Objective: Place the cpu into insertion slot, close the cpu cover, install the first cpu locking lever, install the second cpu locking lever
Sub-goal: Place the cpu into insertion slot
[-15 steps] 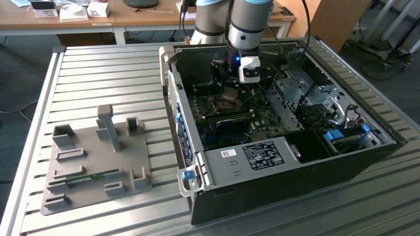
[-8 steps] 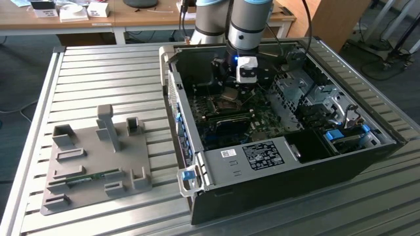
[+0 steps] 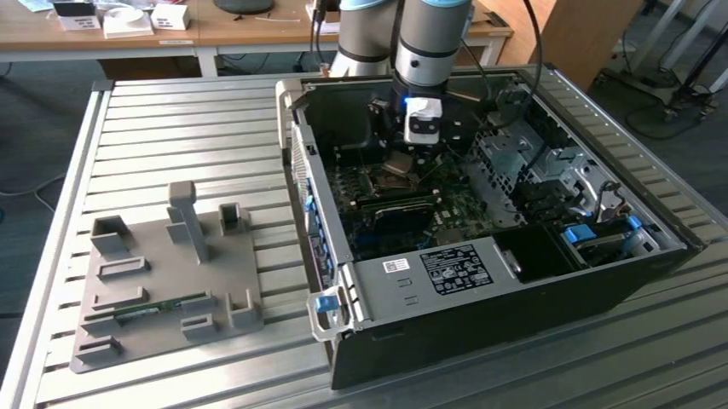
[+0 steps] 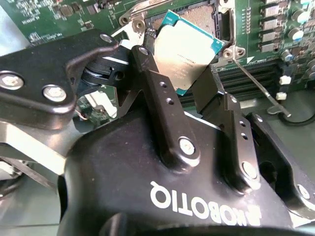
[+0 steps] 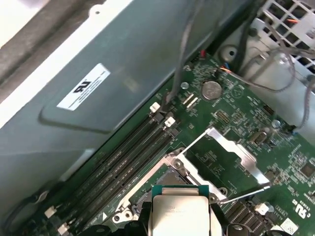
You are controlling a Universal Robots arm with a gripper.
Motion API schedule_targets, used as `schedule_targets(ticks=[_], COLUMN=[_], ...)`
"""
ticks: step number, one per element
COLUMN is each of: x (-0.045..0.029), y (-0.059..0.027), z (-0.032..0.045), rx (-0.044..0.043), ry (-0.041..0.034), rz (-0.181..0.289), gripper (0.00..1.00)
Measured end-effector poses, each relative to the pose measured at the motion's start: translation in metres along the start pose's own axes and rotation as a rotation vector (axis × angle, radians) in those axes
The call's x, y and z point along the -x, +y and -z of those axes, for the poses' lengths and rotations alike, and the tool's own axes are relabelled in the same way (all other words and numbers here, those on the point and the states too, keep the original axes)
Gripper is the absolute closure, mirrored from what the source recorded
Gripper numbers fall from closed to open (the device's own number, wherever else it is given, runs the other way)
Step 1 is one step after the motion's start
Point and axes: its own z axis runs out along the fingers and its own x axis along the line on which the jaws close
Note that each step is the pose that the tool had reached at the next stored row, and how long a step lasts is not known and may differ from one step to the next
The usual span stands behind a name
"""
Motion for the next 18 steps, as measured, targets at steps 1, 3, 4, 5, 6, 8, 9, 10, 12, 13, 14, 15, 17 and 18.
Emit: schedule_targets(ticks=[1,3,4,5,6,8,9,10,12,13,14,15,17,18], x=[0.0000,0.0000,0.0000,0.0000,0.0000,0.0000,0.0000,0.0000,0.0000,0.0000,0.0000,0.0000,0.0000,0.0000], y=[0.0000,0.0000,0.0000,0.0000,0.0000,0.0000,0.0000,0.0000,0.0000,0.0000,0.0000,0.0000,-0.0001,-0.0001], z=[0.0000,-0.0001,-0.0001,-0.0002,-0.0002,-0.0003,-0.0003,-0.0004,-0.0004,-0.0005,-0.0005,-0.0005,-0.0006,-0.0006], rx=[0.0001,0.0003,0.0003,0.0004,0.0006,0.0007,0.0009,0.0009,0.0012,0.0012,0.0014,0.0014,0.0016,0.0017], ry=[-0.0011,-0.0032,-0.0043,-0.0055,-0.0067,-0.0091,-0.0102,-0.0115,-0.0138,-0.0150,-0.0161,-0.0173,-0.0196,-0.0207], rz=[-0.012,-0.036,-0.049,-0.062,-0.076,-0.103,-0.116,-0.130,-0.157,-0.170,-0.183,-0.196,-0.222,-0.235], gripper=[0.46,0.46,0.46,0.46,0.46,0.46,0.46,0.46,0.46,0.46,0.46,0.46,0.46,0.46])
